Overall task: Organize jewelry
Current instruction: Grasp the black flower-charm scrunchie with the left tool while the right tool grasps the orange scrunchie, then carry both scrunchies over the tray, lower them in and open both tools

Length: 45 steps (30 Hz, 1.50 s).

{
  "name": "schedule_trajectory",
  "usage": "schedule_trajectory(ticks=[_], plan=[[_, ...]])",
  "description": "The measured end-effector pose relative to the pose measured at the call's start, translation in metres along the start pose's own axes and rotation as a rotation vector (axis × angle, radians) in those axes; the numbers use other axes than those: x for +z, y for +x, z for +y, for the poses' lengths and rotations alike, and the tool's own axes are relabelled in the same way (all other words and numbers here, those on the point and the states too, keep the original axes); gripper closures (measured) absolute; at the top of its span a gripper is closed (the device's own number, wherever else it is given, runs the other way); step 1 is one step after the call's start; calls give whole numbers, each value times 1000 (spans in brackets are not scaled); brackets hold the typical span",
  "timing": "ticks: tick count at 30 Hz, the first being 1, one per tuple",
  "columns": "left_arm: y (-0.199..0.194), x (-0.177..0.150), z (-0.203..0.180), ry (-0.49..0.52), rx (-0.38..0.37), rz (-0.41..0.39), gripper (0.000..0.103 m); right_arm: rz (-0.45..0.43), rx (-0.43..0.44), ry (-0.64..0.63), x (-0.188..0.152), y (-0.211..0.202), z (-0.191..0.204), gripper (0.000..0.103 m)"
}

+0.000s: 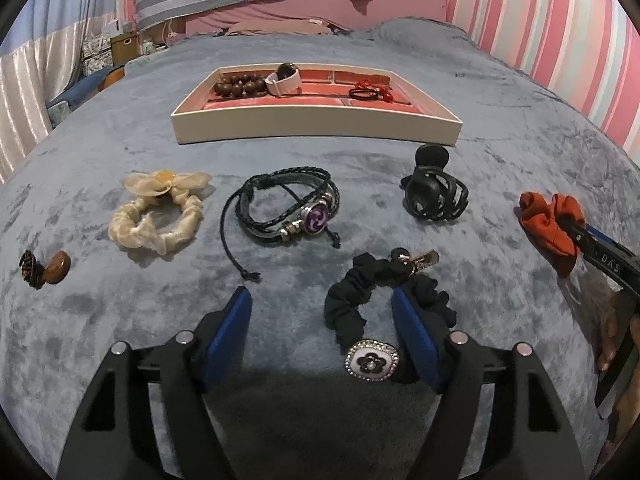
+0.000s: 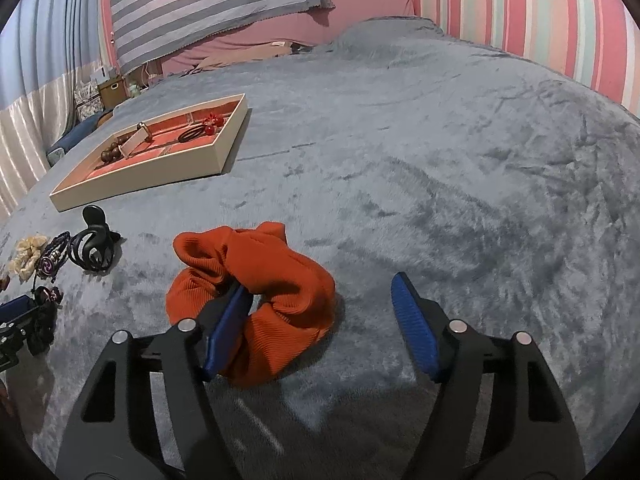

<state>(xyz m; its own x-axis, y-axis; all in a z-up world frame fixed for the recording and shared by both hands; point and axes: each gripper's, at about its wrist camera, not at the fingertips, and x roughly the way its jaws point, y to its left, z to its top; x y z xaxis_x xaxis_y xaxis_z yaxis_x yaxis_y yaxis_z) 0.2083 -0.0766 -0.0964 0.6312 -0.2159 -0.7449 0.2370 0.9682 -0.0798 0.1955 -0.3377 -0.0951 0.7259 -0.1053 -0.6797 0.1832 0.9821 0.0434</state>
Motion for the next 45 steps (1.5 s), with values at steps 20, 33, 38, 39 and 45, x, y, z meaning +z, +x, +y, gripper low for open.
schedule_trajectory(ticks=[20, 33, 38, 39, 45], plan=[[-2, 2, -11, 70, -30, -29, 87, 27, 42, -32, 1, 10, 8, 75], [-7, 1, -10, 57, -49, -53, 89, 20, 38, -44, 0, 8, 12, 83], [-12, 2, -9, 54, -57, -71, 90, 11, 47, -38, 1, 4, 11, 87], [-14, 2, -9, 57, -61, -77, 90, 10, 53, -37, 1, 2, 10, 88], [-24, 7, -10, 63, -79, -104, 91, -21, 64, -9, 8, -9, 6, 90]])
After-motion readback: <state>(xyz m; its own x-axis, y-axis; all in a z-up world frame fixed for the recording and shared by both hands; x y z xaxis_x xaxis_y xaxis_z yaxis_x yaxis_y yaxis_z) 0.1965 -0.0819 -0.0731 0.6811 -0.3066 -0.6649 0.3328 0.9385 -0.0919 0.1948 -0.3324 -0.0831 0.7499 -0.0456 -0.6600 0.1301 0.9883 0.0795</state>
